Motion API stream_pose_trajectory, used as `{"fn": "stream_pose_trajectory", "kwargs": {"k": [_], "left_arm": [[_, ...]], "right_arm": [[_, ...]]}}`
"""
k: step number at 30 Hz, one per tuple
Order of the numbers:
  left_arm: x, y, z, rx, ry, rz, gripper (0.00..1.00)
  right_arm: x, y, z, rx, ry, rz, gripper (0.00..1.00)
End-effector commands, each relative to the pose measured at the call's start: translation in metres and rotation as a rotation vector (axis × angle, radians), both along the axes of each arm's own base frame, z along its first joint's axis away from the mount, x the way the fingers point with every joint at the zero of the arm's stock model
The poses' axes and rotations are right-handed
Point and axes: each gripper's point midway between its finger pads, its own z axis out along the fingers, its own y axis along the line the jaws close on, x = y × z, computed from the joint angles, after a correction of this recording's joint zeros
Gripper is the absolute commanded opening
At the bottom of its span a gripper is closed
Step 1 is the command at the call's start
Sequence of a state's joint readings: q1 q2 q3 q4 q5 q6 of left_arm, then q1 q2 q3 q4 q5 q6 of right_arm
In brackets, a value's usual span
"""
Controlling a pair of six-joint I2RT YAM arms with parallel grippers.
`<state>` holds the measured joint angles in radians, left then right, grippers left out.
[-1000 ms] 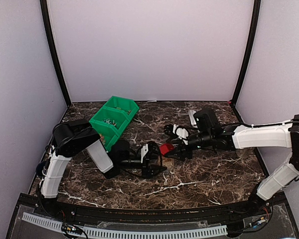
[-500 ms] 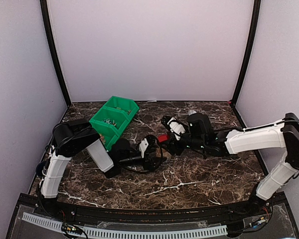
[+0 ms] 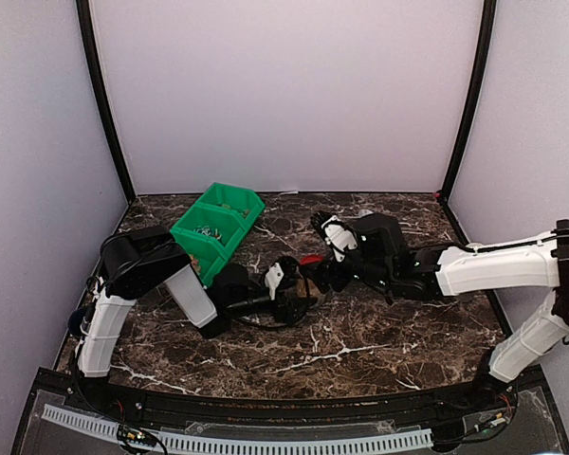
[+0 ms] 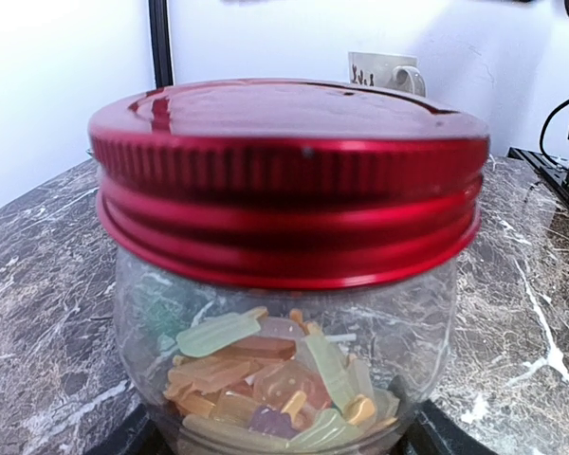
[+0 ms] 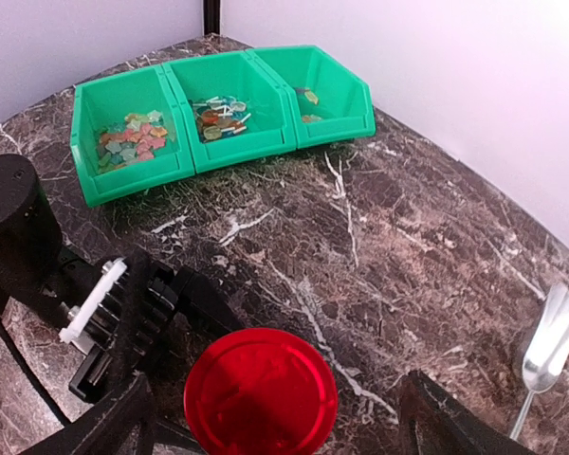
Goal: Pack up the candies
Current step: Screw the bottle lid onto the packing bottle.
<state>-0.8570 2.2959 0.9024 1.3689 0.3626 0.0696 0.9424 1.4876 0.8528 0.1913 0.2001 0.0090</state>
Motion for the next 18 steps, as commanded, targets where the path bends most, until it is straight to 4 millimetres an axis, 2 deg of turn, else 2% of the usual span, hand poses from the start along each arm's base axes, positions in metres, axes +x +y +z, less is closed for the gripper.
{"fn": "stream_pose_trajectory", "kwargs": {"k": [1,5,11,15,18], "left_arm": [[-0.032,0.009,-0.058,0.157,0.112,-0.101,0.71],[-0.054,0.007,-0.049,0.118,0.109,-0.218,0.71],[-0.096,0.008,-0.035,0.054,0.14,-0.451,0.71],[-0.104,0.01,-0.032,0.04,0.158,-0.511,0.72],[-0.11,0.012,-0.03,0.033,0.171,-0.546,0.71]], "right_arm": [[-0.005,-0.013,0.017,-0.009,-0.025,0.055,0.9],[-0.018,-0.024,0.011,-0.038,-0.001,0.183,0.9],[-0.069,-0.02,0.014,-0.066,-0.065,0.529,0.89],[-0.094,-0.013,0.006,-0.054,-0.074,0.698,0.88],[-0.102,-0.006,0.001,-0.034,-0.065,0.774,0.87]]}}
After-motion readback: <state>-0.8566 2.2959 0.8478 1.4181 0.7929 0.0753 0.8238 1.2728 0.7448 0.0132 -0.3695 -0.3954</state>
